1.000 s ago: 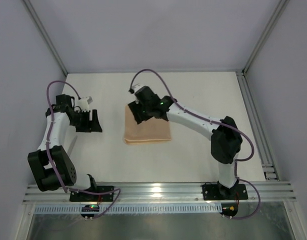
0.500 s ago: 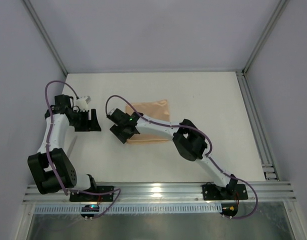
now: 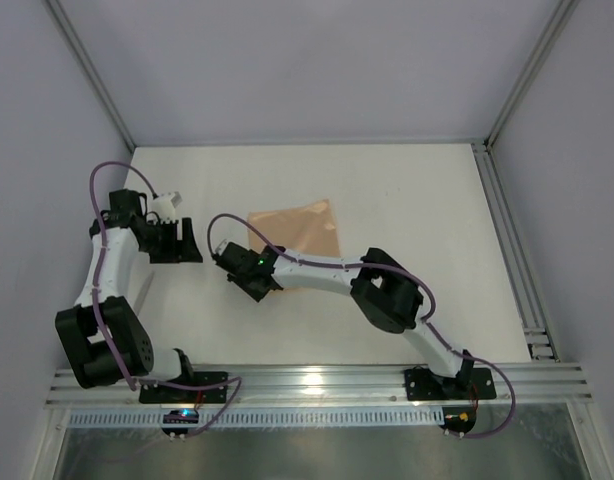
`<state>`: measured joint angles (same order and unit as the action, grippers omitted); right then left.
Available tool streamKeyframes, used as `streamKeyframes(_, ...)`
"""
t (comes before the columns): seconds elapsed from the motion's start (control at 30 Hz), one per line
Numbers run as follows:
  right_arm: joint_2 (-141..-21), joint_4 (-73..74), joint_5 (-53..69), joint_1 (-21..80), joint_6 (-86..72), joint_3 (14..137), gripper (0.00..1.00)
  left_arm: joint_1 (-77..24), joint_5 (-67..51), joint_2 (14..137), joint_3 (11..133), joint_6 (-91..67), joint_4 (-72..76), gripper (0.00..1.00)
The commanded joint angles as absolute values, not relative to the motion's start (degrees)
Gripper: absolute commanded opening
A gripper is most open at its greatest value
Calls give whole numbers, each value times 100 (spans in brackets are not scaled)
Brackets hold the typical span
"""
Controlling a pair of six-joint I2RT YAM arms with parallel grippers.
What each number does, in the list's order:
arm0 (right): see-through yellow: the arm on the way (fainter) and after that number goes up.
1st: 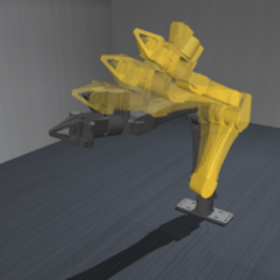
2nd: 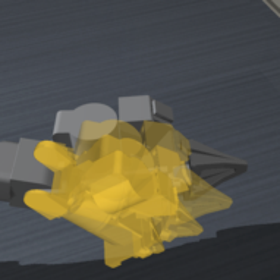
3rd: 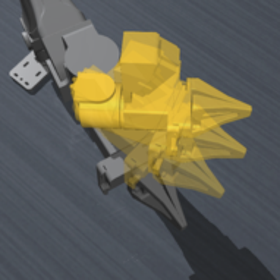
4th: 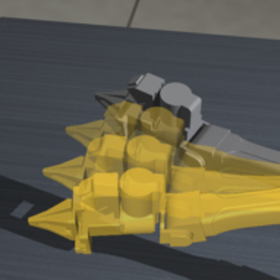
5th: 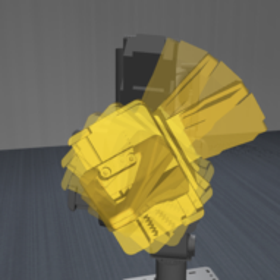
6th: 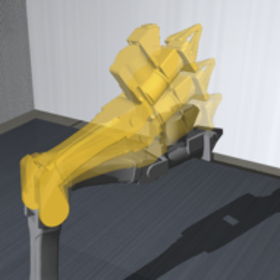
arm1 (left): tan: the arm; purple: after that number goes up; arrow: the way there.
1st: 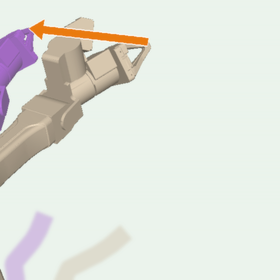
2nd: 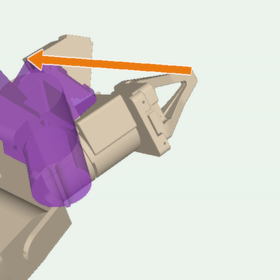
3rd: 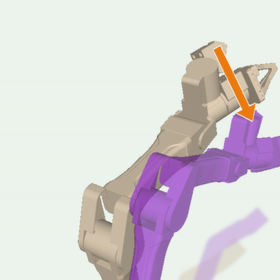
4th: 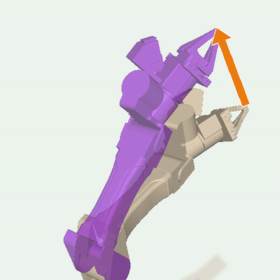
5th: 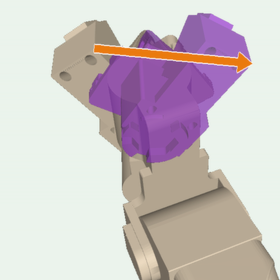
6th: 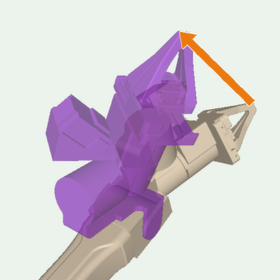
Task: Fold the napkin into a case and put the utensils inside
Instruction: Rotate the lower triangle-folded napkin at the center of the board.
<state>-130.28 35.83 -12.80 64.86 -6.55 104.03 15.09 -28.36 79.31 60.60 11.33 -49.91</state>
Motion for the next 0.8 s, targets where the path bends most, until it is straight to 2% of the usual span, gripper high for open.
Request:
streamKeyframes(0.0,-12604,3727,-1283,6460,-835,9941,26,1556,-3049,7910,6249,1169,-4922,70)
streamKeyframes(0.07,-12272,3570,-1257,6460,-931,9529,14,1547,-3181,7936,6302,1239,-4948,70)
streamKeyframes(0.23,-11419,3086,-1161,6451,-1011,7951,3,1503,-3427,8024,6398,1511,-4957,68)
streamKeyframes(0.43,-10058,2295,-914,6451,-1115,5928,3,819,-3559,7990,6311,2450,-4904,67)
streamKeyframes(0.63,-9020,1785,-835,6442,-1616,4695,3,-173,-3464,7945,6407,5691,-6300,70)
streamKeyframes(0.77,-8588,1539,-809,6442,-1819,4246,3,-1018,-2971,7919,6153,6977,-6093,74)
